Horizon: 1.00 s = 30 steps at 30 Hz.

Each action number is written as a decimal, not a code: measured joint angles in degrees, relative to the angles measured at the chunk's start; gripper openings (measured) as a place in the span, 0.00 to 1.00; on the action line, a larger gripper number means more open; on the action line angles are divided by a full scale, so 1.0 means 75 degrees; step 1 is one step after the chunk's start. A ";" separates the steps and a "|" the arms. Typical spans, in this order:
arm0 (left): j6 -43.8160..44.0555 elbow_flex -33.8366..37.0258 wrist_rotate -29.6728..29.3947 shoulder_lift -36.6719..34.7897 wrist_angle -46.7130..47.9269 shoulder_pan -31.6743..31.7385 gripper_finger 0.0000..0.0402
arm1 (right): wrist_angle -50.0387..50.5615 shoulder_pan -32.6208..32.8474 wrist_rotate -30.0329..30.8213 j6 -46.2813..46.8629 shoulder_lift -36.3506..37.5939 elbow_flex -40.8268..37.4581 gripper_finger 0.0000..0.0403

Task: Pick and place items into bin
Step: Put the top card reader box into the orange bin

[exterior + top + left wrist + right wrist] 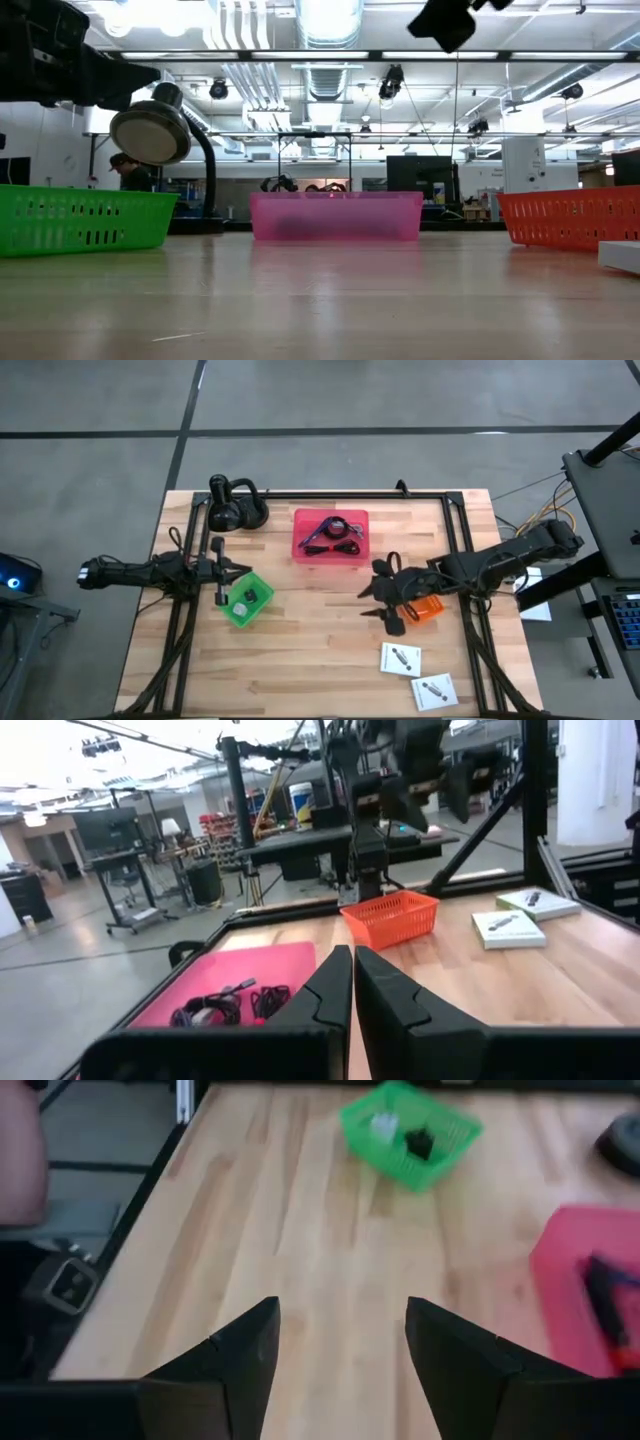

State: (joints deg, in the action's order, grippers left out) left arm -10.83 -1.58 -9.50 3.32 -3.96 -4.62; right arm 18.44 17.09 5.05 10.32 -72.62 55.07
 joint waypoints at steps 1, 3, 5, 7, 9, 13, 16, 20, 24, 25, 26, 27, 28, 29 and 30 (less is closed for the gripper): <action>0.0000 0.0001 0.0001 -0.0016 0.0060 0.0000 0.00 | 0.0217 0.0101 0.0007 0.0195 -0.0003 0.0072 0.51; 0.0000 0.0006 0.0003 -0.0012 0.0066 0.0000 0.00 | 0.0518 0.0290 0.0141 0.0786 -0.0003 0.0185 0.51; 0.0000 0.0006 0.0002 0.0020 0.0070 0.0000 0.00 | 0.0812 0.0433 0.0223 0.1503 -0.0012 0.0259 0.51; -0.0001 0.0010 0.0002 0.0090 0.0070 0.0000 0.00 | 0.1186 0.0589 0.0248 0.2029 -0.0026 0.0286 0.51; -0.0009 0.0015 0.0000 0.0128 0.0073 0.0000 0.00 | 0.1367 0.0742 0.0275 0.2403 -0.0071 0.0280 0.51; -0.0023 0.0015 0.0000 0.0154 0.0045 0.0000 0.00 | 0.1536 0.1102 0.0378 0.2574 -0.0263 0.0180 0.51; -0.0029 0.0015 -0.0002 0.0130 -0.0013 0.0000 0.00 | 0.1559 0.1372 0.0389 0.2577 -0.0645 0.0137 0.51; -0.0038 0.0015 -0.0041 0.0129 -0.0005 0.0000 0.00 | 0.1662 0.1717 0.0335 0.2699 -0.1404 0.0140 0.51; -0.0076 0.0015 -0.0052 0.0133 0.0005 0.0000 0.00 | 0.2364 0.1942 0.0207 0.3415 -0.2070 0.0210 0.51; -0.0076 0.0015 -0.0055 0.0133 0.0005 0.0000 0.00 | 0.2507 0.1977 0.0130 0.3636 -0.2212 0.0258 0.51; -0.0079 0.0015 -0.0055 0.0133 0.0009 0.0000 0.00 | 0.2605 0.2025 0.0034 0.3853 -0.2329 0.0294 0.51; -0.0079 0.0016 -0.0055 0.0133 0.0008 0.0000 0.00 | 0.2700 0.2065 -0.0062 0.4032 -0.2430 0.0324 0.51; -0.0079 0.0017 -0.0055 0.0138 0.0008 0.0000 0.00 | 0.2728 0.2110 -0.0152 0.4191 -0.2522 0.0365 0.51; -0.0079 0.0017 -0.0055 0.0148 0.0008 0.0000 0.00 | 0.2716 0.2144 -0.0283 0.4357 -0.2611 0.0434 0.51; -0.0079 0.0021 -0.0055 0.0157 0.0014 0.0000 0.00 | 0.2699 0.2193 -0.0421 0.4475 -0.2697 0.0517 0.51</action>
State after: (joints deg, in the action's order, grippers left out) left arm -11.42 -1.43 -9.91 4.50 -3.86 -4.62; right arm 38.68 33.54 1.89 43.88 -92.85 58.95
